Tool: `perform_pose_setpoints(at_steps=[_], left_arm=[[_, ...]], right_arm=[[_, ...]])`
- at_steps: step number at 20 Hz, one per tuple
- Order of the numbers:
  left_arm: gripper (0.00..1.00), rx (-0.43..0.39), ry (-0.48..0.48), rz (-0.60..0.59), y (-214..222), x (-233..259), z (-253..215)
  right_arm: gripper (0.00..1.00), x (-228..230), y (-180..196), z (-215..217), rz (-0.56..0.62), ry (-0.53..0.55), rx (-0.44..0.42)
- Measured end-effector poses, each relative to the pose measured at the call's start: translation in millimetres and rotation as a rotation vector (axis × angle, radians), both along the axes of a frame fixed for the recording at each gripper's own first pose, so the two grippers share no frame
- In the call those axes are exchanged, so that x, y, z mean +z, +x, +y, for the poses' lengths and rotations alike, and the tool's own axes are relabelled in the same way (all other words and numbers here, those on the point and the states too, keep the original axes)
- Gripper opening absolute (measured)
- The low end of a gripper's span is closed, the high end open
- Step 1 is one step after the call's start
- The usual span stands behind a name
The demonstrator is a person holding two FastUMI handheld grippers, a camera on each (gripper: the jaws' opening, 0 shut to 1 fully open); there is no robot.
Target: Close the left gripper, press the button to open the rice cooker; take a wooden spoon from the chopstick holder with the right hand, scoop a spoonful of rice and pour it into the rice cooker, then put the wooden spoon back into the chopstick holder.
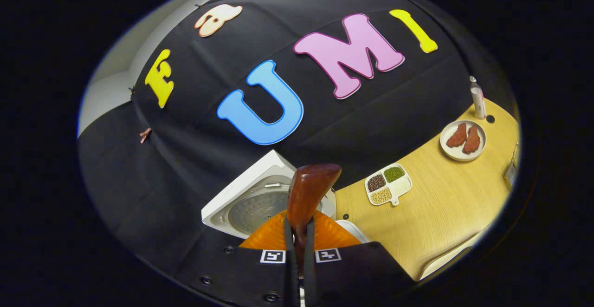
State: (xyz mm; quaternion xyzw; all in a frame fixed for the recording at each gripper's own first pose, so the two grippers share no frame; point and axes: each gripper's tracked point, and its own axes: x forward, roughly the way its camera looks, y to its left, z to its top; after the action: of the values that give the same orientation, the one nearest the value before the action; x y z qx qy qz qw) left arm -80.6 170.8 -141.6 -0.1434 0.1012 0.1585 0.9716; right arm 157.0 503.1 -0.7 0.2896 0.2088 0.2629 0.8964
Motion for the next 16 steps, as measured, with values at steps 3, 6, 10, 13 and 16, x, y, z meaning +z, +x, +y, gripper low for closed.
perform_pose_setpoints(at_steps=[3,6,10,13,16], left_arm=[[0.96,0.003,0.081,0.004,0,5,3],[0.95,-0.022,0.099,0.002,4,9,-4],[0.96,-0.037,0.081,-0.006,10,11,-11],[0.96,-0.035,0.083,0.002,8,7,-10],[0.95,-0.033,0.08,0.011,10,6,-8]], right_arm=[[0.08,-8,-1,20,-0.096,-0.089,0.043],[0.08,-19,-3,35,-0.191,-0.189,0.091],[0.09,-38,-11,57,-0.313,-0.315,0.185],[0.08,-55,-16,70,-0.354,-0.38,0.238],[0.08,-62,-17,81,-0.4,-0.427,0.277]])
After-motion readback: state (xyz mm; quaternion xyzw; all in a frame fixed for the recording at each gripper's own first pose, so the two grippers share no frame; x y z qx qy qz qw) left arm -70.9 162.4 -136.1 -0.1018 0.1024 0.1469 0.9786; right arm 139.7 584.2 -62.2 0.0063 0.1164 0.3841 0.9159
